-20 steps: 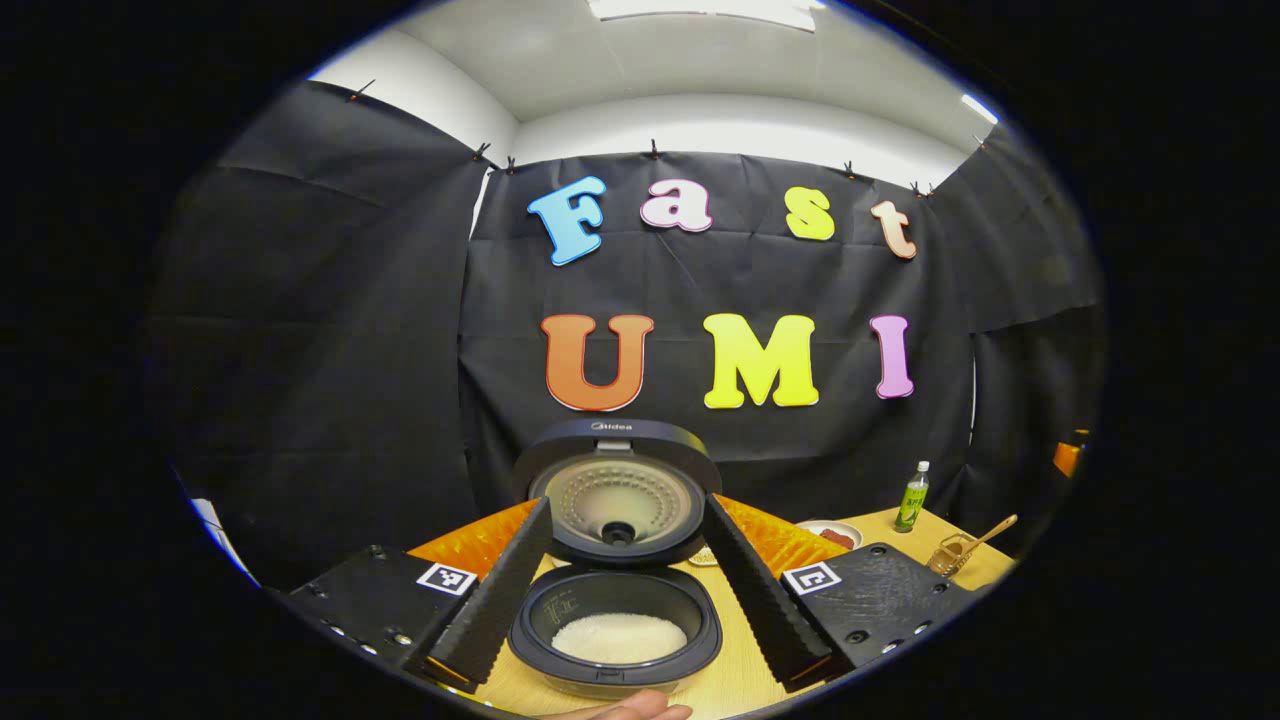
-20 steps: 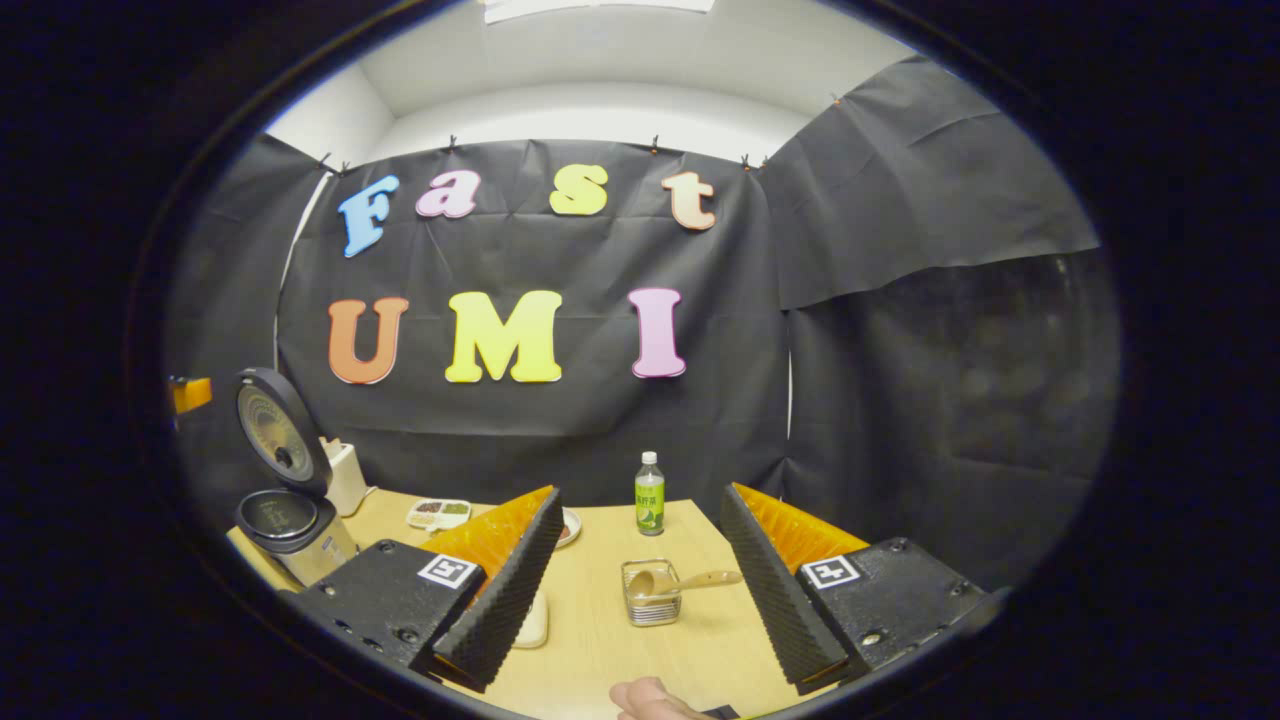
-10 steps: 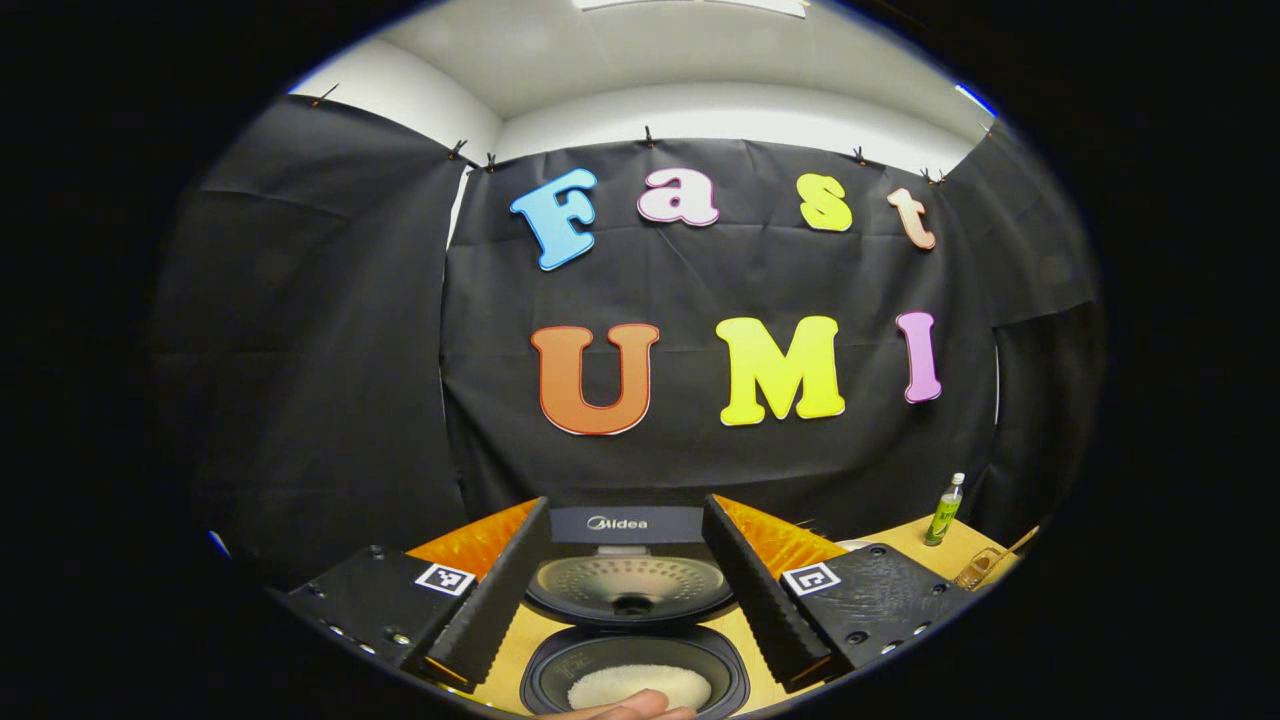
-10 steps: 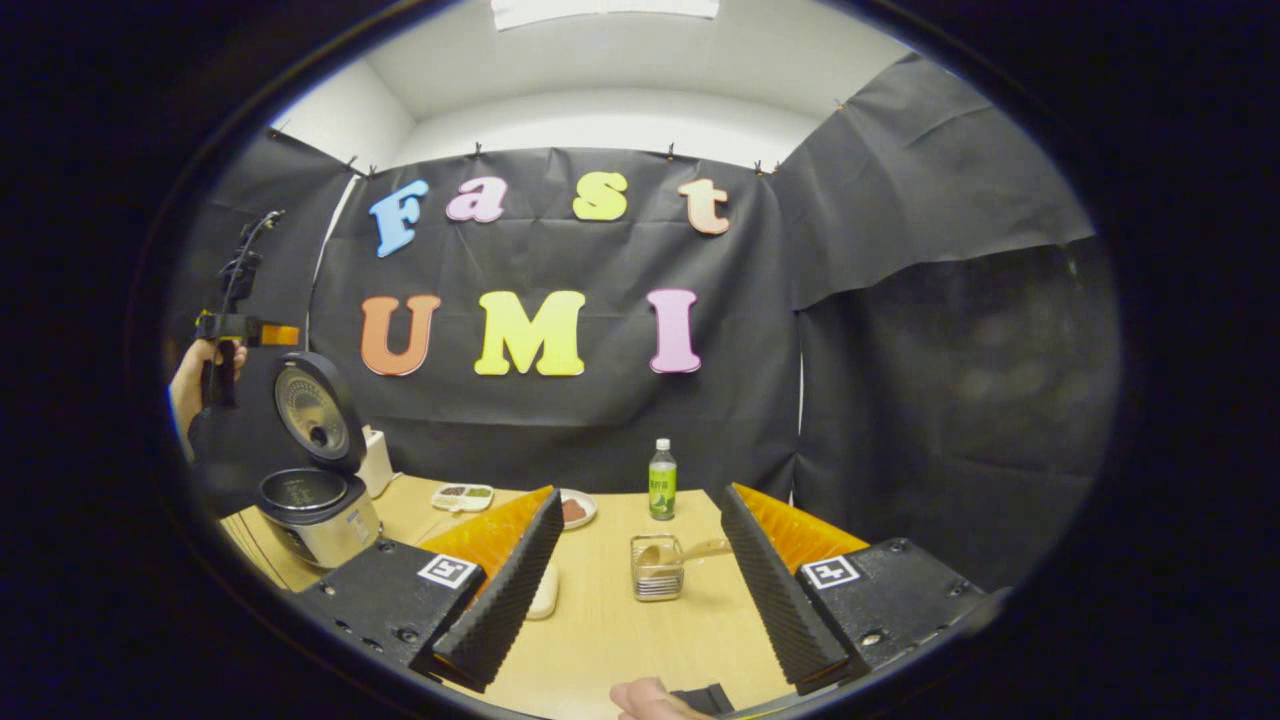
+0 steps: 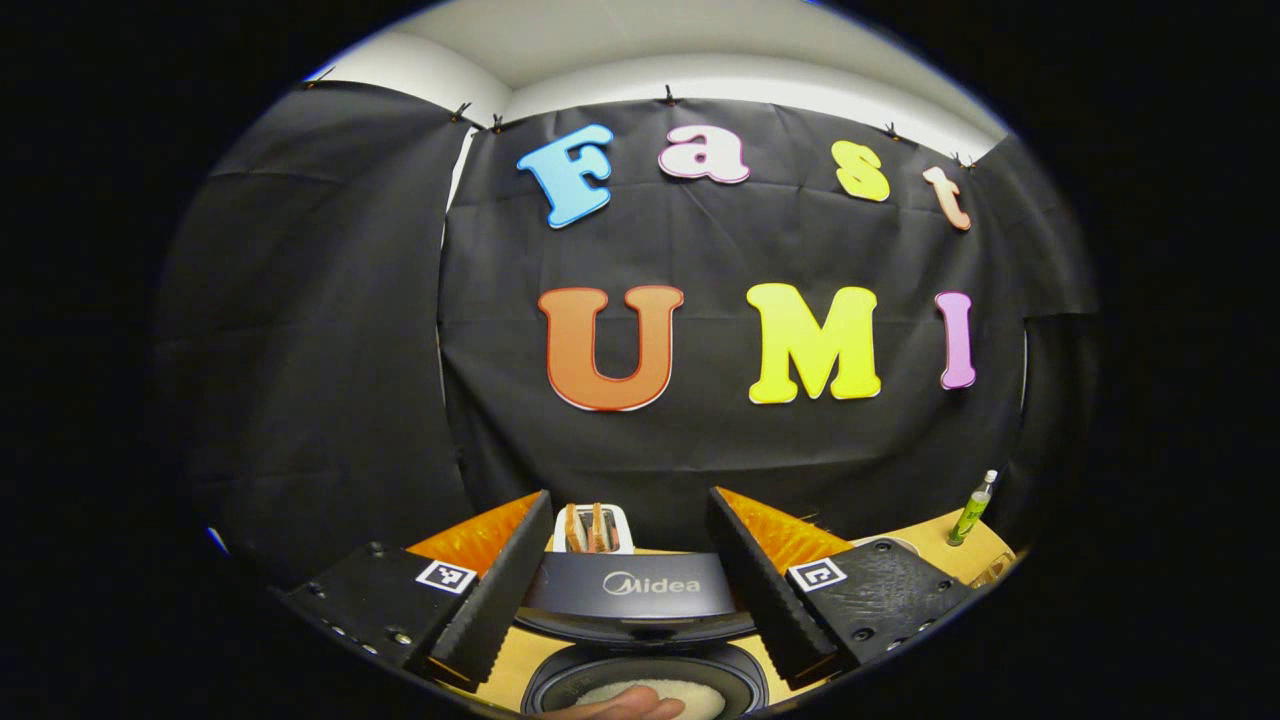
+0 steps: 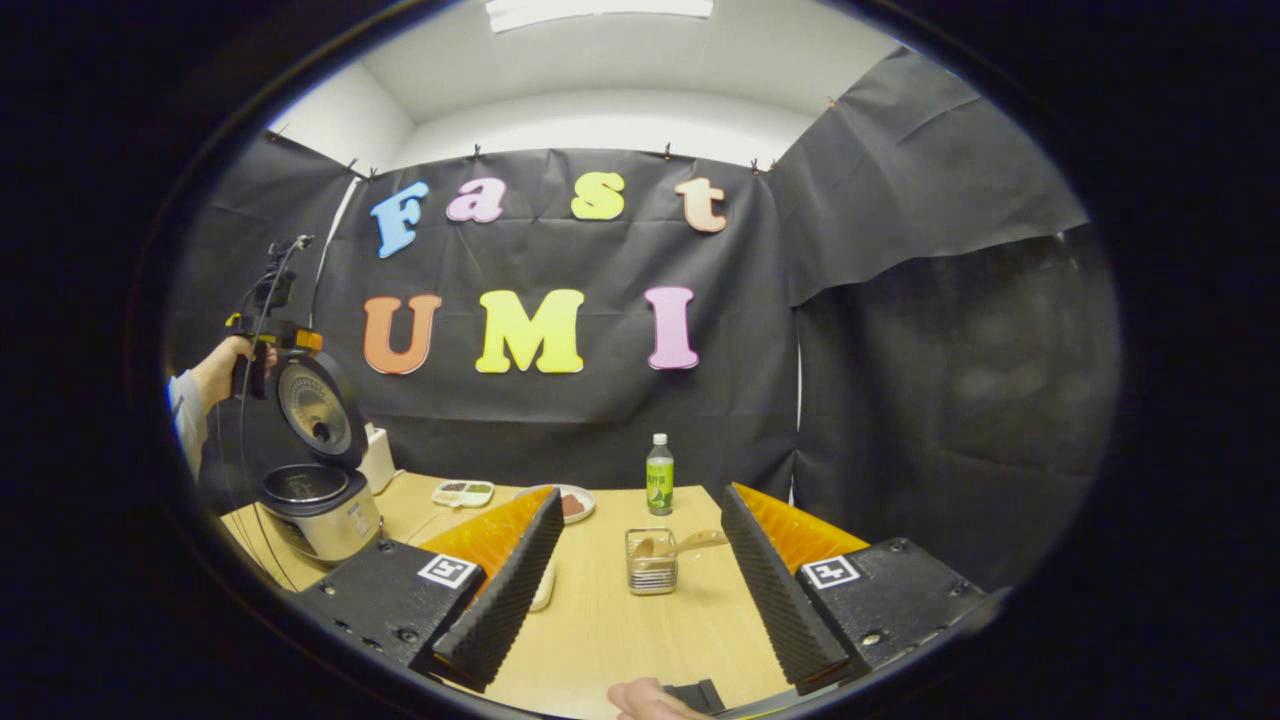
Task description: Close the left gripper, press the button to open the rice cooker; take a wooden spoon from the chopstick holder with the right hand, scoop a spoonful of rice and pour it into the rice cooker, then put the wooden spoon back into the chopstick holder.
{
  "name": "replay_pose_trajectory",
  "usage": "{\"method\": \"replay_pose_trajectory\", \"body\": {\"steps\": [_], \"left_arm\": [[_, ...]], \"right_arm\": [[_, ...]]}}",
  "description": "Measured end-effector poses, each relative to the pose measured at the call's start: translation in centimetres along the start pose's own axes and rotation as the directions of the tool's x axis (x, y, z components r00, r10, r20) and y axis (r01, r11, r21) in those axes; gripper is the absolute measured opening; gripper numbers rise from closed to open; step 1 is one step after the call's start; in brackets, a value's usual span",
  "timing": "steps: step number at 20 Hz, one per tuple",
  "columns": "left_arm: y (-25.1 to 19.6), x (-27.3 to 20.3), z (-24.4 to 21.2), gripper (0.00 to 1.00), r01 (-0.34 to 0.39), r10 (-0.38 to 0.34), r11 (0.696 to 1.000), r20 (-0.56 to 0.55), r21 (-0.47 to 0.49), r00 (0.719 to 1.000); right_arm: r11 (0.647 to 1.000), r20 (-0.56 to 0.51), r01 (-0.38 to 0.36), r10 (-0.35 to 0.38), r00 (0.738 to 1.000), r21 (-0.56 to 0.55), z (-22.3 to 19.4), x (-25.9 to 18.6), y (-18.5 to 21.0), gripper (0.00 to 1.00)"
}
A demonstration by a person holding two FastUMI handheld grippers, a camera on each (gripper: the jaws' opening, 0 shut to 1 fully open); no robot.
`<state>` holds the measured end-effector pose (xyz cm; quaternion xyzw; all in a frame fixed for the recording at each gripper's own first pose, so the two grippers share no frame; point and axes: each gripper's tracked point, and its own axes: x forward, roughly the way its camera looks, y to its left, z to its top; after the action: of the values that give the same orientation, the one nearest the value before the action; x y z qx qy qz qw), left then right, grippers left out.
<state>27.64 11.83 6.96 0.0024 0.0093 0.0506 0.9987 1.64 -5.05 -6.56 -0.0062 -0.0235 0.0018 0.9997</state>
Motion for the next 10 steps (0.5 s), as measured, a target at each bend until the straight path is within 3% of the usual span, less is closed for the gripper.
{"method": "replay_pose_trajectory", "body": {"steps": [1, 2, 10], "left_arm": [[0.2, -0.1, -0.2, 0.92, 0.005, -0.005, 1.000, -0.001, -0.016, 1.000], [0.1, -0.2, -0.4, 0.99, 0.004, -0.004, 1.000, -0.001, -0.031, 1.000], [0.1, -3.3, -1.7, 1.00, -0.015, 0.014, 1.000, -0.012, -0.022, 1.000]], "right_arm": [[1.000, -0.002, -0.002, 0.002, 1.000, 0.004, -0.1, 0.0, 0.1, 1.00], [1.000, -0.006, -0.003, 0.003, 1.000, 0.010, -0.3, 0.0, 0.2, 1.00], [1.000, -0.010, -0.026, 0.026, 1.000, 0.000, -0.3, -1.5, 1.3, 1.00]]}}
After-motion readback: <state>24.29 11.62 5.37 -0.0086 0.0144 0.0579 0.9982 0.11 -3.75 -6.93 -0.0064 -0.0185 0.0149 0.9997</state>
